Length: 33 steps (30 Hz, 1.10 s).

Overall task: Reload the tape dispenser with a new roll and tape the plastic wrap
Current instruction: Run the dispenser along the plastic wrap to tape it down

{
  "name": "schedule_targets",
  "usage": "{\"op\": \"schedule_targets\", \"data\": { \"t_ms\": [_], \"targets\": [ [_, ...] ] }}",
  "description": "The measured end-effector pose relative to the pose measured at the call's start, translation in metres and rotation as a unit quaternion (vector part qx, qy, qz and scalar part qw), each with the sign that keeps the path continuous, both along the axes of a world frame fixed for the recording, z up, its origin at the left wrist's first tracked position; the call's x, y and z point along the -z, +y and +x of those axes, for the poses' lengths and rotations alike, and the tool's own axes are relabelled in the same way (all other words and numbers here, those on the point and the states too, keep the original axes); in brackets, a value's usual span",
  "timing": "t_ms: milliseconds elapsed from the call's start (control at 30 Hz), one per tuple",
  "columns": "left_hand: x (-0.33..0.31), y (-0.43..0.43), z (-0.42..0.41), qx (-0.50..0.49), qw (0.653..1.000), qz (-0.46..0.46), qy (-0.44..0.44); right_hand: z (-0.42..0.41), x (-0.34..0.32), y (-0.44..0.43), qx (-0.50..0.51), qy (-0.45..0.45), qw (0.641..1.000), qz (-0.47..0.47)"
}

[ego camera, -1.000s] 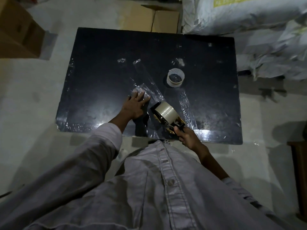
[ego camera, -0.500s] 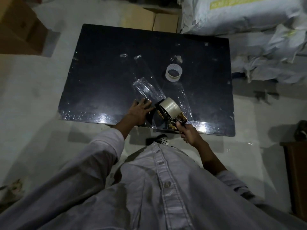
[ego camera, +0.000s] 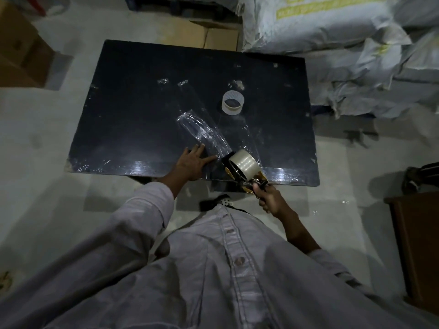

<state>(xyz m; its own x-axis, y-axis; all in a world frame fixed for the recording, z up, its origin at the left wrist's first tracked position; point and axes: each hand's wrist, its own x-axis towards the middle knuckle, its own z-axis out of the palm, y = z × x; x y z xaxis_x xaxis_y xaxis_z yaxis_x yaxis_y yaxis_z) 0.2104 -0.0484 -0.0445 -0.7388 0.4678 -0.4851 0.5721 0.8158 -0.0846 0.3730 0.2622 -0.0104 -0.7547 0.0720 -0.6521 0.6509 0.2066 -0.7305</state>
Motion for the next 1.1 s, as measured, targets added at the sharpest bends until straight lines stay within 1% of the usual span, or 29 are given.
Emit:
{"op": "schedule_targets", "data": {
  "t_ms": [100,233,367,533,800,867,1033,1100],
  "targets": [
    [0.001,0.004,0.007,-0.005,1.000,0.005,0.005,0.012,0.003,0.009,0.000,0.000,1.000,0.007],
    [-0.005,0.013,0.016,0.027,0.999,0.002,0.031,0.024,0.003,0.010,0.003,0.015,1.000,0.012],
    [-0.003,0.021,0.025,0.056,0.998,0.033,0.014,0.039,0.009,0.018,0.004,0.039,0.999,0.020],
    [0.002,0.025,0.043,0.036,0.998,0.046,-0.004,0.069,0.031,0.023,0.025,0.068,0.997,0.018],
    [-0.010,0.030,0.037,0.001,0.999,0.029,-0.030,0.074,0.026,0.029,0.004,0.091,0.995,0.041],
    [-0.011,0.033,0.033,-0.008,0.999,0.027,-0.036,0.085,0.027,0.041,0.005,0.083,0.995,0.058],
    [-0.006,0.039,0.038,-0.012,0.998,0.043,-0.032,0.156,0.036,0.084,0.083,0.007,0.993,0.081],
    [-0.005,0.041,0.041,-0.014,0.998,0.049,-0.023,0.172,0.038,0.084,0.106,-0.016,0.992,0.066]
  ]
}}
